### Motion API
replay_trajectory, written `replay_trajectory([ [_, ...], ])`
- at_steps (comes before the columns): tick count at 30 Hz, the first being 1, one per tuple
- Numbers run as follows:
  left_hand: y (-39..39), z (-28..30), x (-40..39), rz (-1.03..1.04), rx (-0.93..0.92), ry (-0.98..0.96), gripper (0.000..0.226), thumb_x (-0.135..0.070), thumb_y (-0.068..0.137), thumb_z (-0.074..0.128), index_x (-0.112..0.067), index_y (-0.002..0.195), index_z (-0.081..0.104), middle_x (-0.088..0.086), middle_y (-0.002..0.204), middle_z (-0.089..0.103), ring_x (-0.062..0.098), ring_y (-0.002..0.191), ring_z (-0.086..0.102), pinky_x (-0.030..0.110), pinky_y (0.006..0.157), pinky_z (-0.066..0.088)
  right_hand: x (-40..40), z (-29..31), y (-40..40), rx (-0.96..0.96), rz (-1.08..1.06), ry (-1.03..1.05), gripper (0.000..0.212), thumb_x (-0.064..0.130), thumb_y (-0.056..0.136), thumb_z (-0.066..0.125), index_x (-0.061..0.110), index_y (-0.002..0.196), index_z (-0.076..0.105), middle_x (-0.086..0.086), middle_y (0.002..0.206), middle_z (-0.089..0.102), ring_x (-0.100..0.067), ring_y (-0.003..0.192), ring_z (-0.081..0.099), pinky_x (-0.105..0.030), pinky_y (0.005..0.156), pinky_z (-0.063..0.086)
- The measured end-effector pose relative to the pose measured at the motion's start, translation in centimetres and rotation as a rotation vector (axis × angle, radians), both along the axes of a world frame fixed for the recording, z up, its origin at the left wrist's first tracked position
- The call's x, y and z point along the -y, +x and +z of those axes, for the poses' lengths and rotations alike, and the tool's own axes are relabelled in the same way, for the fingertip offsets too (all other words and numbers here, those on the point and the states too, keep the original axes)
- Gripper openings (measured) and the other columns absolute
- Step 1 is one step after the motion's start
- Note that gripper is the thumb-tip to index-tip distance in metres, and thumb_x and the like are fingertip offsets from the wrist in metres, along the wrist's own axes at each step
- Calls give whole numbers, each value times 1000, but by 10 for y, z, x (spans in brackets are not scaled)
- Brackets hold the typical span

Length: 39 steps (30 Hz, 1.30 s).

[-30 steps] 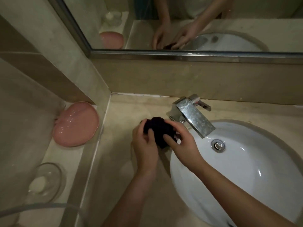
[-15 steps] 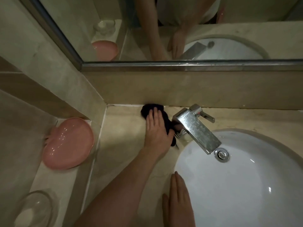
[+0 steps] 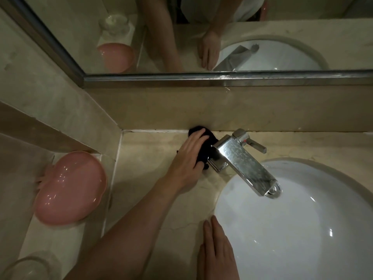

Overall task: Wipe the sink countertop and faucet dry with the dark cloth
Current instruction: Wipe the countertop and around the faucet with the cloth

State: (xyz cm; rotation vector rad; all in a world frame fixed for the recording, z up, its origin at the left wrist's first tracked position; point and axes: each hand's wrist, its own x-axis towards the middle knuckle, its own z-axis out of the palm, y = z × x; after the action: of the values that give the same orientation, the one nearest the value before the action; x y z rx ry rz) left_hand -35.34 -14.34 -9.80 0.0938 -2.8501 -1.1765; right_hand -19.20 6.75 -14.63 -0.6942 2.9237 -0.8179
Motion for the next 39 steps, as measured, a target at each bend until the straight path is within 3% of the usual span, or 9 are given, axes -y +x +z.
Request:
replay_trajectory([
  [6,-12,-11,11,-122,-17,-300,72,-36,92,38,-15,159,23,1,169,10,17,156,3,40,126,13,-3,7,7,98,7,17,58,21,91,43,10,148,42,-9,157,37,-24,135,46,-35,106,37],
  [12,-29,-8,5,-132,-49,-53,72,-13,80,45,-11,151,41,6,155,44,22,147,32,42,122,24,-1,10,9,137,-15,46,59,21,90,40,14,148,42,-7,158,36,-24,128,50,-35,100,39],
  [17,-20,-2,-1,-133,35,29,73,-8,79,43,-14,152,37,6,152,46,20,142,38,39,120,27,0,17,6,124,-5,45,55,26,94,38,15,148,45,-5,160,33,-22,118,57,-30,96,43],
  [22,59,-8,-24,84,-3,-27,68,-17,84,39,-9,152,36,10,154,43,21,145,34,42,121,27,-3,20,5,116,14,25,56,29,96,37,14,150,43,-6,161,31,-23,120,57,-33,96,49],
  [26,130,-7,-59,-12,-14,0,72,-9,84,48,-10,154,33,3,157,38,13,149,25,36,124,20,-2,22,4,149,31,37,56,31,99,32,17,154,35,-3,164,23,-17,140,40,-29,107,38],
  [30,129,-10,-67,-1,1,40,62,-12,96,46,-12,155,31,0,159,35,9,151,21,39,123,22,2,28,2,187,67,34,58,32,101,29,18,157,27,1,166,18,-10,150,23,-33,113,36],
  [33,120,4,-64,128,44,219,47,-25,104,35,-22,151,39,-10,155,41,3,145,32,33,119,30,-5,29,0,229,11,-88,56,34,100,32,20,155,33,13,164,18,-5,148,23,-35,115,31],
  [35,125,16,-67,317,-21,240,37,-17,104,39,-25,139,51,-15,140,52,3,133,45,30,110,41,-5,39,-5,212,-86,-226,53,37,99,40,20,150,39,20,159,21,-6,147,24,-34,118,27],
  [39,139,3,-65,739,-79,121,34,-7,99,48,-28,123,59,-12,123,59,8,116,52,39,96,50,28,54,-48,26,190,-113,54,35,98,50,17,149,44,-1,160,31,-20,150,24,-35,122,19],
])
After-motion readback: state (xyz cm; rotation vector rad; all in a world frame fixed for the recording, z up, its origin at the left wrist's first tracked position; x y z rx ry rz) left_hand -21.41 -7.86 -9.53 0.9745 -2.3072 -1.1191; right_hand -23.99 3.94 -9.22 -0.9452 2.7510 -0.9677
